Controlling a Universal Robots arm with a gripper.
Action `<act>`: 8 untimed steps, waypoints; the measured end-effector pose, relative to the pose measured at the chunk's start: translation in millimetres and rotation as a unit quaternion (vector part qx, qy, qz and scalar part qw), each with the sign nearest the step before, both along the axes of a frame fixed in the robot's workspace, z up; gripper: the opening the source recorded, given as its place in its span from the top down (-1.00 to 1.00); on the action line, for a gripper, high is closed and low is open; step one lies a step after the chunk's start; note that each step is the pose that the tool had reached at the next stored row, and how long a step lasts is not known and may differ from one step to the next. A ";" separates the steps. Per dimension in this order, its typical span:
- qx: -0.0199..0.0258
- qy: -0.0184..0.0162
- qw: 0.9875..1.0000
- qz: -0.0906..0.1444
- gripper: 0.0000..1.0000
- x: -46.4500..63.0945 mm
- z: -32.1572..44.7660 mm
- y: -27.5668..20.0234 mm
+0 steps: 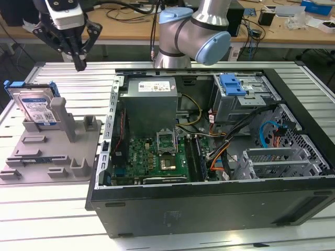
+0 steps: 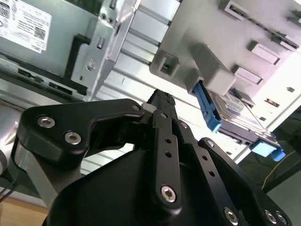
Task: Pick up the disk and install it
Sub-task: 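Reach for the disk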
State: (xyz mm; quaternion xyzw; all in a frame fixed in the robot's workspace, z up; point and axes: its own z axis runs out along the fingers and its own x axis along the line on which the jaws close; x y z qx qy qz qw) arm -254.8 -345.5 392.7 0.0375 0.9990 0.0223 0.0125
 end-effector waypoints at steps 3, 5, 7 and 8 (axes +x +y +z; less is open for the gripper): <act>0.000 0.000 1.000 0.000 0.79 -11.5 -0.1 3.9; 0.000 0.000 1.000 0.000 0.79 -19.7 -0.2 6.7; 0.000 0.000 1.000 0.000 0.79 -28.6 -0.2 9.7; 0.000 0.000 1.000 0.000 0.79 -33.6 -0.3 11.4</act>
